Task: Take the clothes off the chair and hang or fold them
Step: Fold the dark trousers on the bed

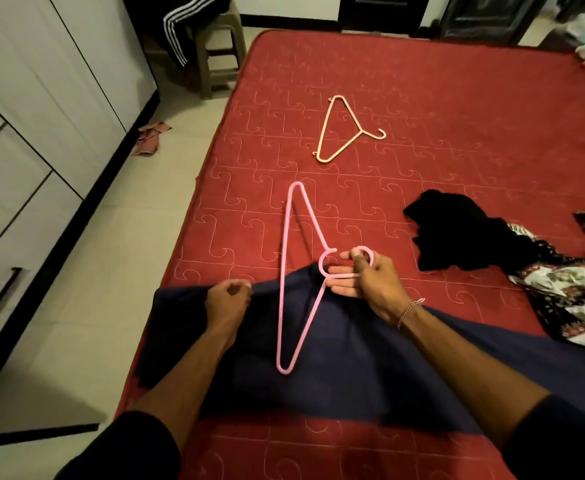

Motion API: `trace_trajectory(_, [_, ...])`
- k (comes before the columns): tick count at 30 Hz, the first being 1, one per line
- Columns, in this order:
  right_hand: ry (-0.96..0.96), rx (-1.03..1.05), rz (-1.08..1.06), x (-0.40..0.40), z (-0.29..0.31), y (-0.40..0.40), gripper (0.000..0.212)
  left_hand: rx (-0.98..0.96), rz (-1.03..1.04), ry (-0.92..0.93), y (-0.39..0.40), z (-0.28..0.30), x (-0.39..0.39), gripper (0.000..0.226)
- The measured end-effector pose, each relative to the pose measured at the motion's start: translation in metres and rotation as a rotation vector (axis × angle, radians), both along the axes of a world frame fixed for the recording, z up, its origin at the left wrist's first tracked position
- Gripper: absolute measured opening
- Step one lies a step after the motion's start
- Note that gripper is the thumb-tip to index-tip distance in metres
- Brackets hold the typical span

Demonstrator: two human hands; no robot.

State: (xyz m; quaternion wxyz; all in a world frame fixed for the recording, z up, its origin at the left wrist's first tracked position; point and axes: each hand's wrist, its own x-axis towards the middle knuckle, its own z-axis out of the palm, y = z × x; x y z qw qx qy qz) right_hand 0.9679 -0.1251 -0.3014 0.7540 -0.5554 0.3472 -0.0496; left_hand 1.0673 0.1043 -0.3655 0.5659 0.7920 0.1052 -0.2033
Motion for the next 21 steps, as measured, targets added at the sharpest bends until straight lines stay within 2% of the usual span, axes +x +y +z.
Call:
trace_trajectory(2, [0.012, -0.061, 0.005, -0.006, 0.003, 0.003, 0.037, 0.283, 0.099, -0.125, 0.019, 0.005, 0.005, 0.007])
trace_trajectory(4, [0.05, -0.105, 0.034, -0.01, 0.004, 0.004, 0.042, 0.634, 0.092, -0.196, 0.045, 0.007, 0.008, 0.027])
trace_trajectory(6, [0.099, -0.118, 0.078, -0.013, 0.006, 0.005, 0.046, 0.902, 0.057, -0.125, 0.071, 0.006, 0.007, 0.053])
trace_trajectory(7, [0.118, -0.123, 0.083, -0.014, 0.005, 0.006, 0.047, 0.953, 0.04, -0.049, 0.082, 0.005, 0.006, 0.063])
trace_trajectory(10, [0.111, -0.098, 0.02, -0.01, 0.003, 0.006, 0.047, 0.91, 0.022, 0.091, 0.11, -0.004, 0.005, 0.077])
trace_trajectory(14, [-0.029, 0.114, -0.141, 0.01, -0.004, 0.005, 0.046, 0.928, -0.063, 0.034, 0.129, -0.01, 0.005, 0.081])
trace_trajectory(18, [-0.2, 0.356, -0.325, 0.037, -0.02, 0.012, 0.047, 0.976, -0.108, -0.093, 0.131, -0.014, 0.001, 0.069])
trace_trajectory(21, [-0.121, 0.414, -0.357, 0.061, -0.038, 0.026, 0.044, 0.931, -0.132, -0.067, 0.124, -0.02, 0.0, 0.066])
